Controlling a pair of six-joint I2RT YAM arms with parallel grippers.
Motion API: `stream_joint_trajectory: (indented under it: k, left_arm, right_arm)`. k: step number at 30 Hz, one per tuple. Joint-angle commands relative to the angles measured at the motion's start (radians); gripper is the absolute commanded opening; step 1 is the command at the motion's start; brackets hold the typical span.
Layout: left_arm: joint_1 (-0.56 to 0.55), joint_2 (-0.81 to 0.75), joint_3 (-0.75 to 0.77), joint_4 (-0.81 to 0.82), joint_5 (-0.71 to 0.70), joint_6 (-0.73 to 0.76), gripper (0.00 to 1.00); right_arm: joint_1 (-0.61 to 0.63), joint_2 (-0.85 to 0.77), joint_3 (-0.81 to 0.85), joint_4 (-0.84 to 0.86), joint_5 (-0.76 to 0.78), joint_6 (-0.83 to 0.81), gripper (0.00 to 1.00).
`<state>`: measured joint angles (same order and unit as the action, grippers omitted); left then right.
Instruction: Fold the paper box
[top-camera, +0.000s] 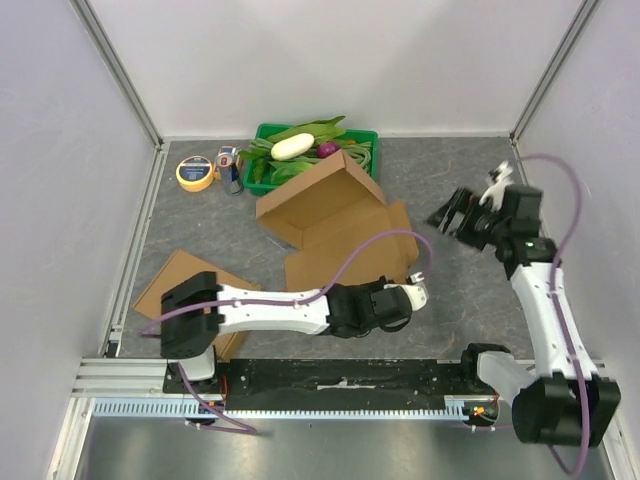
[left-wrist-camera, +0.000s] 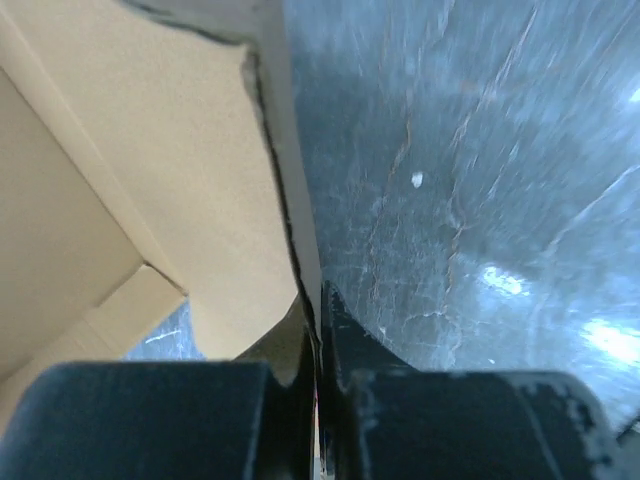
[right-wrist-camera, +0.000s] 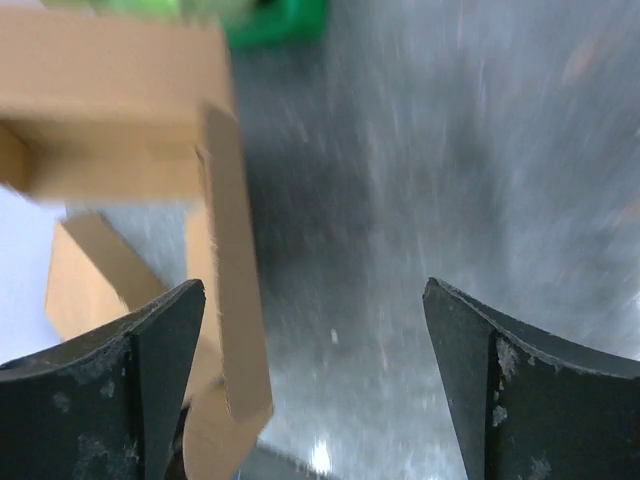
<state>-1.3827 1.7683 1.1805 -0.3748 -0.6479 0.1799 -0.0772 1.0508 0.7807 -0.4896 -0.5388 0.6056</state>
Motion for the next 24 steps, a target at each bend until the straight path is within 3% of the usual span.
stream_joint_trajectory:
  k: [1, 3, 5, 6, 9, 13, 17, 18, 20, 22, 24]
  left_arm:
    - [-0.01, -0.135, 0.262, -0.328, 0.155, -0.25, 0.02]
    - [-0.004, -0.133, 0.408, -0.422, 0.227, -0.401, 0.02]
    - [0.007, -0.113, 0.516, -0.541, 0.322, -0.506, 0.02]
    - [0.029, -0.081, 0.622, -0.574, 0.352, -0.607, 0.02]
    - [0.133, -0.06, 0.758, -0.625, 0.491, -0.785, 0.02]
    - [0.293, -0.124, 0.711, -0.482, 0.726, -0.997, 0.02]
    - [0.434, -0.269, 0.544, -0.294, 0.739, -1.242, 0.02]
    - [0.482, -0.277, 0.541, -0.323, 0.716, -1.346, 0.02]
    - [0.517, -0.267, 0.573, -0.377, 0.7, -1.402, 0.02]
    - [0.553, -0.247, 0.675, -0.542, 0.65, -1.488, 0.02]
    - [0.565, -0.227, 0.772, -0.629, 0.521, -1.536, 0.02]
  right_arm:
    - [-0.007, -0.091, 0.374, -0.141, 0.287, -0.167, 0.98]
    - [-0.007, -0.092, 0.493, -0.185, 0.323, -0.199, 0.98]
    - [-0.006, -0.1, 0.535, -0.196, 0.251, -0.22, 0.98]
    - [-0.006, -0.101, 0.542, -0.199, 0.234, -0.233, 0.98]
    - [-0.006, -0.115, 0.505, -0.222, 0.206, -0.248, 0.98]
    - [0.002, -0.144, 0.497, -0.305, 0.255, -0.332, 0.98]
    - [0.054, -0.17, 0.494, -0.333, 0.24, -0.377, 0.98]
    - [0.066, -0.175, 0.456, -0.328, 0.221, -0.38, 0.98]
    - [0.105, -0.176, 0.431, -0.346, 0.171, -0.398, 0.98]
    - [0.14, -0.217, 0.41, -0.343, 0.163, -0.409, 0.98]
    - [0.172, -0.245, 0.432, -0.342, 0.136, -0.437, 0.98]
